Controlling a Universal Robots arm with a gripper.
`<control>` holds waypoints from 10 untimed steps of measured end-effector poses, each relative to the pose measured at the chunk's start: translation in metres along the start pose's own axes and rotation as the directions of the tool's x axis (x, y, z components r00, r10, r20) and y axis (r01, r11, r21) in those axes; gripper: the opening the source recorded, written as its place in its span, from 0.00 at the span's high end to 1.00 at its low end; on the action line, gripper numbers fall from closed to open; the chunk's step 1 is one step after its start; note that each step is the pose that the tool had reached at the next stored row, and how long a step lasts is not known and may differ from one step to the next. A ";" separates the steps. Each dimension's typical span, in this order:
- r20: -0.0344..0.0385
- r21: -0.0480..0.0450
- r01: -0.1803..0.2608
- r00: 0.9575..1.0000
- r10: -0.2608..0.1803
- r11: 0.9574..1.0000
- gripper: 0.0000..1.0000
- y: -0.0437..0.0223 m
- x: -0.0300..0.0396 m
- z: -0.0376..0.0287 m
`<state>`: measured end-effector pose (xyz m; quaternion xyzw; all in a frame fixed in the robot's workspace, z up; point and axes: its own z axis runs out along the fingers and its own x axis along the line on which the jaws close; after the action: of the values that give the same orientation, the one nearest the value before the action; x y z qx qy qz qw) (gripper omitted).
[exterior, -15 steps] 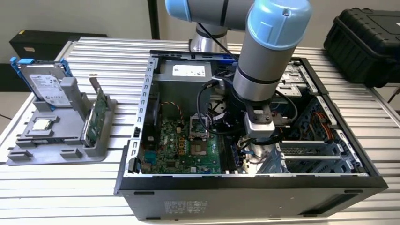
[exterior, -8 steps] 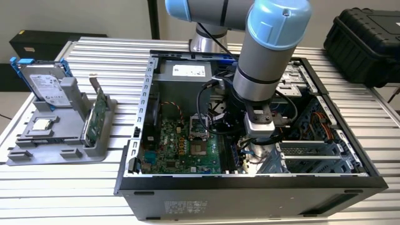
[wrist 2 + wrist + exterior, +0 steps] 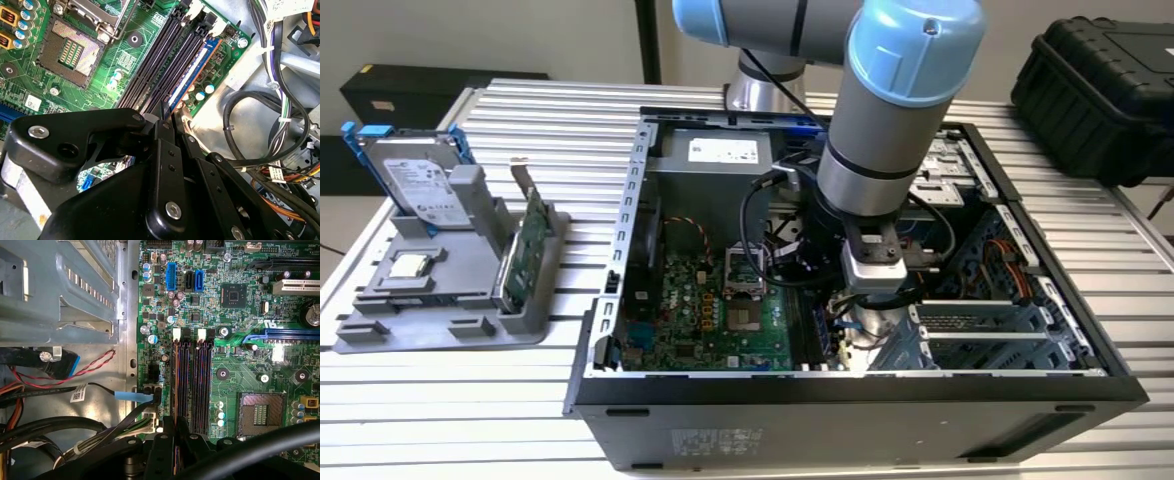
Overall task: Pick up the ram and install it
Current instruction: 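Insert the ram into the slot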
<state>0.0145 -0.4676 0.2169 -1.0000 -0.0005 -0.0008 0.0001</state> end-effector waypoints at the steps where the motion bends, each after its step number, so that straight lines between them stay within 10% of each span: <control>1: 0.000 0.000 0.000 1.000 0.000 1.000 1.00 0.0000 0.0000 0.0000; 10: 0.000 0.000 0.000 1.000 0.000 1.000 1.00 0.0000 -0.0015 0.0001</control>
<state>0.0130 -0.4676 0.2168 -1.0000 -0.0005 -0.0009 0.0002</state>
